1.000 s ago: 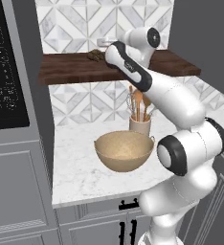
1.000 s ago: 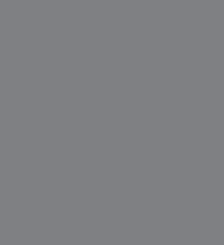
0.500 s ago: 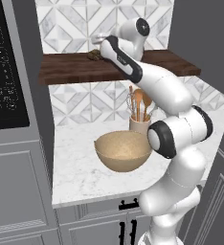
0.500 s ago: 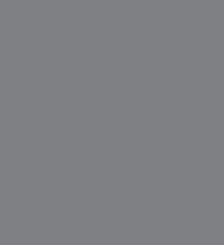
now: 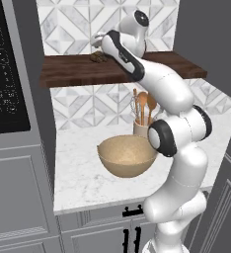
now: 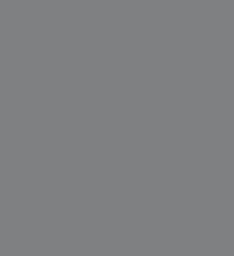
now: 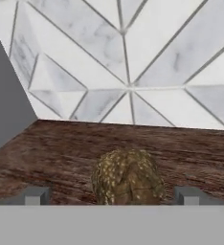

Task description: Open the cabinet, pick up the bread from the cabinet and place it in the basket. Then move the basket to the dining counter.

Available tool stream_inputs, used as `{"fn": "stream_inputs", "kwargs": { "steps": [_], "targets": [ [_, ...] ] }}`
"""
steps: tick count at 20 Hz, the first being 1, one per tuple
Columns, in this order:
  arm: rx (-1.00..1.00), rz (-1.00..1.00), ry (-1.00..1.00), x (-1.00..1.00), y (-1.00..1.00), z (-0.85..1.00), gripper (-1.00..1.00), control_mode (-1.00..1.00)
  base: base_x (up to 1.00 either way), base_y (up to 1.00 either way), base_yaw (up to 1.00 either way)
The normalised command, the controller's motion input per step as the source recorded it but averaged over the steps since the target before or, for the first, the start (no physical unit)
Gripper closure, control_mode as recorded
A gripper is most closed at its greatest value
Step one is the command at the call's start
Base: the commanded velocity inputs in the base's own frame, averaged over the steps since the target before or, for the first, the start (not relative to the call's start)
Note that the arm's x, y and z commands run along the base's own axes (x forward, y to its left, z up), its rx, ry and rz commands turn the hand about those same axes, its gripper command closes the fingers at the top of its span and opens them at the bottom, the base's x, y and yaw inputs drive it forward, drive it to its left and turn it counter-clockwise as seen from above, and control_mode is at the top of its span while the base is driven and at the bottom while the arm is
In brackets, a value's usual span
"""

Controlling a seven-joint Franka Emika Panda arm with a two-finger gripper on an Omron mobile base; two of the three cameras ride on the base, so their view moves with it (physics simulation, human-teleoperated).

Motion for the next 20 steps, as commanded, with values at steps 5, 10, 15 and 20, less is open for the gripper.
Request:
{"fn": "stream_inputs", "kwargs": {
  "steps": [5,10,15,20],
  "targets": [
    [-0.11,0.11,0.06,0.29,0.00,-0.27,-1.00,-1.00,0.00,0.00,0.00],
    [-0.11,0.13,0.01,0.05,0.03,-0.13,-1.00,-1.00,0.00,0.00,0.00],
    [-0.09,0.13,0.00,0.00,0.02,-0.02,-1.00,-1.00,0.00,0.00,0.00],
    [-0.05,0.10,0.00,0.09,0.00,-0.22,-1.00,-1.00,0.00,0.00,0.00]
  ]
}}
